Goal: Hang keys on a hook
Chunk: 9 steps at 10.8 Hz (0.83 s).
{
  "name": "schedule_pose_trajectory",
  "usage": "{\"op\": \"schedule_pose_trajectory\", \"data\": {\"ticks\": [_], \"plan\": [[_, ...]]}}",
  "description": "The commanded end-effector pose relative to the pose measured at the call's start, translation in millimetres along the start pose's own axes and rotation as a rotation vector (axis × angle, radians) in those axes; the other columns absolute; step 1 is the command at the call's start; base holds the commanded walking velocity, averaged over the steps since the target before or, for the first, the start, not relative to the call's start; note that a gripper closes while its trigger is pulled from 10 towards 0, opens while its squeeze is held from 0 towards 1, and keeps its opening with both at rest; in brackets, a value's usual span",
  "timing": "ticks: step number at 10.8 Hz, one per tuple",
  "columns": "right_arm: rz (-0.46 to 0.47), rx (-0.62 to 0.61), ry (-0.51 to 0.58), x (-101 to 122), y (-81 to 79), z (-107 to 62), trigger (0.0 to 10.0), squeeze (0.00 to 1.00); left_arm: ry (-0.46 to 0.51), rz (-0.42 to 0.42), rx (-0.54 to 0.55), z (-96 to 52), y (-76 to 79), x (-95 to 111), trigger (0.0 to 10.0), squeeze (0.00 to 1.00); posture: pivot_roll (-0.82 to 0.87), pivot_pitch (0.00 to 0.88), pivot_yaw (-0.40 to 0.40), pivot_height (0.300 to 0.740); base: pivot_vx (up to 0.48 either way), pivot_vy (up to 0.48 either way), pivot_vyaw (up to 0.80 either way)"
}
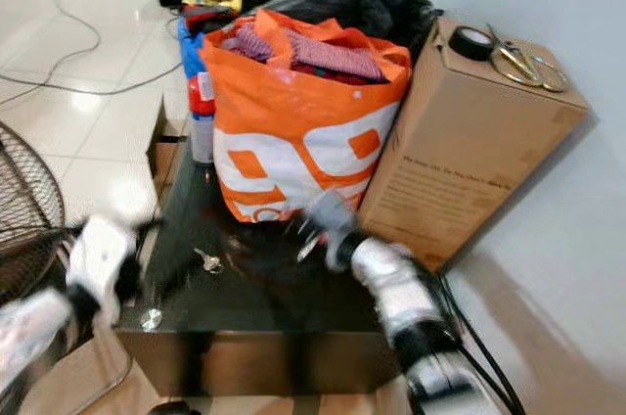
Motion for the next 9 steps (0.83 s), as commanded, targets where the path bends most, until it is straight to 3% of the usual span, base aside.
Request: {"op": "schedule_pose_trajectory", "data": {"ticks": [1,2,3,4,7,8,9], "plan": [[0.094,-0.056,0.023,10.4,5.3,-13.5,0.0,0.0,0.007,0.029,0.05,7.4,-1.8,3.0,10.0,0.0,0.14,0.0,-0.153,0.74,0.0,0.0,0.0],[0.234,-0.08,0.059,21.9,-7.6,-28.7,0.0,0.0,0.039,0.06,0.112,15.3,-3.2,11.4,10.0,0.0,0.11,0.0,-0.134,0.74,0.0,0.0,0.0],[0.355,-0.114,0.086,30.4,-20.8,-43.3,0.0,0.0,0.076,0.03,0.152,18.5,-0.3,17.7,10.0,0.0,0.09,0.0,-0.116,0.74,0.0,0.0,0.0],[0.412,-0.156,0.088,31.7,-26.3,-50.9,0.0,0.0,0.09,0.041,0.158,20.9,3.3,19.3,10.0,0.0,0.07,0.0,-0.104,0.74,0.0,0.0,0.0],[0.413,-0.323,0.087,40.3,-22.6,-67.9,0.0,0.0,0.098,0.08,0.131,38.3,11.8,19.4,10.0,0.0,0.02,0.0,-0.059,0.74,0.0,0.0,0.0],[0.302,-0.437,0.047,40.9,-12.3,-73.2,0.0,0.0,0.095,0.087,0.093,44.9,16.2,20.5,10.0,0.0,0.0,0.0,-0.05,0.74,0.0,0.0,0.0],[0.283,-0.507,0.039,41.0,-7.2,-75.9,0.0,0.0,0.1,0.101,0.089,48.9,16.1,20.7,10.0,0.0,0.0,0.0,-0.045,0.74,0.0,0.0,0.0]]}}
Point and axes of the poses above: a point about 5 cm out from each wrist's last joint towards the gripper, its own z axis pointing out of the wrist towards the gripper, its own x axis along the axis of the wrist's last joint, y = z × x, the point moved 1 cm from there along z, pointing out of the wrist towards the gripper, and after that the axes turned 5 degrees about -z, right-handed, at the moved point
